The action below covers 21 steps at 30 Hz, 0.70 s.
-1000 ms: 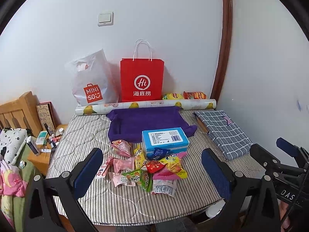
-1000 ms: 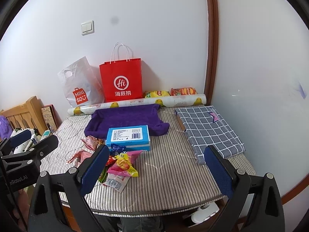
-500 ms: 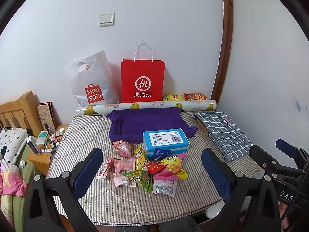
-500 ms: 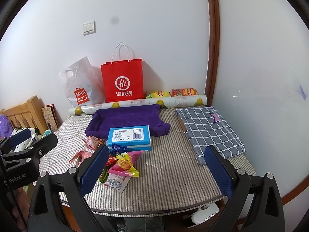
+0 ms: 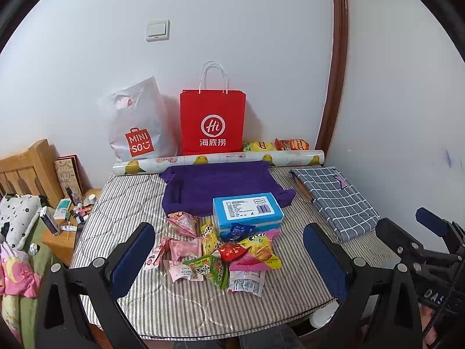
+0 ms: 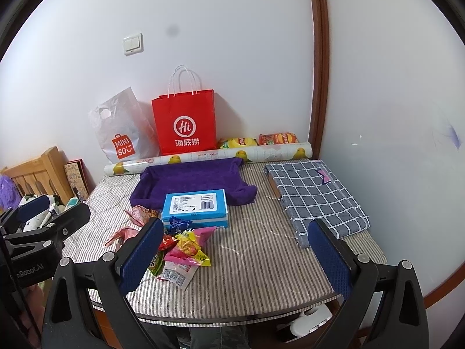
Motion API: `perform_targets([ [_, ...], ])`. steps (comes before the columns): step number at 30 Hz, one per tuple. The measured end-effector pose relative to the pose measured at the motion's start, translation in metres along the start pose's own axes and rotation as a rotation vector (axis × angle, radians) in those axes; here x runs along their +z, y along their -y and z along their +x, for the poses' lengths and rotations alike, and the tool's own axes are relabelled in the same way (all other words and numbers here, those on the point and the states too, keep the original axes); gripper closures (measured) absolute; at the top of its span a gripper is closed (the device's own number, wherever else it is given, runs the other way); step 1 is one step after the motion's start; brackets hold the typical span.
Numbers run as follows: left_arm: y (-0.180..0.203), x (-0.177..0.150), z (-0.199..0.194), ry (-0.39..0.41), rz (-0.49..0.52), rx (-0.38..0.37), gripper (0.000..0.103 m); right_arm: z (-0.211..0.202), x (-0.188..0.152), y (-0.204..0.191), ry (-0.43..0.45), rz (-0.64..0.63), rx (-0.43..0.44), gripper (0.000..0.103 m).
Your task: Organize snacks
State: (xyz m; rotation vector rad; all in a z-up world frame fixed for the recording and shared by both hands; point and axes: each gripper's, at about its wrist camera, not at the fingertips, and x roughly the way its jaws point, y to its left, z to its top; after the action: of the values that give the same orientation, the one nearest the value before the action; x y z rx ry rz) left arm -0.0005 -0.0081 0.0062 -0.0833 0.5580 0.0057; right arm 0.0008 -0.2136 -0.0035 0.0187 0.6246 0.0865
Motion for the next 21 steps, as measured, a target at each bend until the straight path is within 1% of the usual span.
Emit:
perform_targets([
  [2, 0.000, 0.000, 0.002, 0.003, 0.006, 0.001, 0.001, -0.002, -0.002, -0.003, 0.022, -0.020, 0.006, 0.002],
  [4, 0.000, 0.000, 0.006, -0.014, 0.015, 0.014, 0.001, -0.002, -0.004, -0.004, 0.042, -0.032, 0.014, 0.000],
  [7, -0.004, -0.003, 0.017, -0.078, 0.033, 0.037, 0.001, 0.003, -0.006, -0.005, 0.053, -0.034, 0.029, 0.000],
  [10, -0.013, -0.007, 0.030, -0.134, 0.022, 0.052, 0.001, 0.014, -0.011, -0.006, 0.050, -0.035, 0.039, 0.000],
  [14, -0.027, -0.015, 0.052, -0.174, -0.012, 0.051, 0.001, 0.042, -0.021, -0.011, -0.009, -0.060, 0.050, 0.000],
  [18, -0.044, -0.025, 0.076, -0.154, -0.021, 0.078, 0.001, 0.075, -0.034, -0.013, -0.085, -0.050, 0.088, 0.000],
  [20, -0.054, -0.031, 0.089, -0.174, -0.027, 0.093, 0.001, 0.094, -0.042, -0.017, -0.128, -0.059, 0.120, 0.000],
  [21, -0.059, -0.034, 0.095, -0.184, -0.038, 0.095, 0.001, 0.101, -0.045, -0.018, -0.142, -0.061, 0.118, 0.000],
])
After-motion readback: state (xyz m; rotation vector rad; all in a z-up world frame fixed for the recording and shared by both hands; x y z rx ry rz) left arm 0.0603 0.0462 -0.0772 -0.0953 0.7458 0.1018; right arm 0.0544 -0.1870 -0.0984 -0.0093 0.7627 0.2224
